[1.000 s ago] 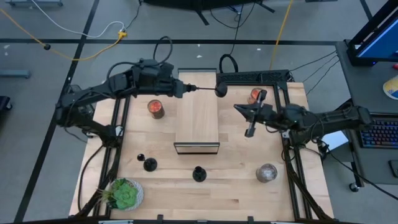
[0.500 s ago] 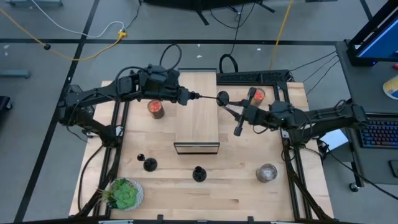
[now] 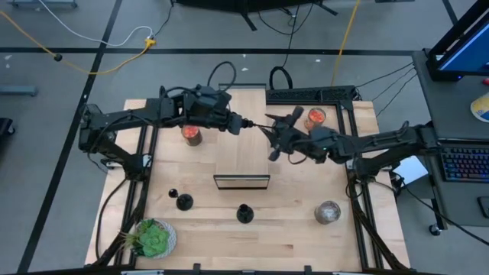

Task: Pick & Place candle stick holders
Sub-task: Put the top left black candle holder on the shelf

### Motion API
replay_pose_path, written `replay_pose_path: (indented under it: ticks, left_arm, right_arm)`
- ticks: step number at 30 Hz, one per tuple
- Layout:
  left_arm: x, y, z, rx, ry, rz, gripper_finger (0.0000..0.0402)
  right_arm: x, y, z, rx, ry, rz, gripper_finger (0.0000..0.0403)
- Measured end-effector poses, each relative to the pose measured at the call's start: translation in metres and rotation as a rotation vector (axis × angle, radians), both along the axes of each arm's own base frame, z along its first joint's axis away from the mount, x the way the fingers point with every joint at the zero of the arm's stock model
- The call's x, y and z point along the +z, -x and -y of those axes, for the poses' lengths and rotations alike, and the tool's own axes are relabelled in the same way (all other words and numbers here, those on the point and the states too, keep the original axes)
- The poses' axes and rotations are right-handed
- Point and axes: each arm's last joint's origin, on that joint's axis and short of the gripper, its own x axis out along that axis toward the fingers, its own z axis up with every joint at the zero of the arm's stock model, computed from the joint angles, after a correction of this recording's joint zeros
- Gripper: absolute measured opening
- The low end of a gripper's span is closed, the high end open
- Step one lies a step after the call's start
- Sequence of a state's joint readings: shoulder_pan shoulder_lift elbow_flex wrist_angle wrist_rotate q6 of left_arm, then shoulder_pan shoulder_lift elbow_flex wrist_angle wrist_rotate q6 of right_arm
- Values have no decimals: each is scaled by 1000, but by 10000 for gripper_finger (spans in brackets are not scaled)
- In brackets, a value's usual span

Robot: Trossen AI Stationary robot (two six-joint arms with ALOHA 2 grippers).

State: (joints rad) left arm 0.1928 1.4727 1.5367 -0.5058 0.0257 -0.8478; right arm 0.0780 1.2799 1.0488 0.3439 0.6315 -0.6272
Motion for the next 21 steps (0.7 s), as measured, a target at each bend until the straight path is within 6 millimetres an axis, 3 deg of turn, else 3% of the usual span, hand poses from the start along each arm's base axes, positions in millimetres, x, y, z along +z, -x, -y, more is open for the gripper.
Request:
replay_pose_path:
  ticks: [5,21]
  left_arm:
    - [3,1,1,-2,-6,23,10]
    - [6,-3,6,-15,-15,59,10]
  right_arm:
    - [-1,-9,-1,-2,7,-14,193]
    - [-7,-9,10,-34,-27,-52,170]
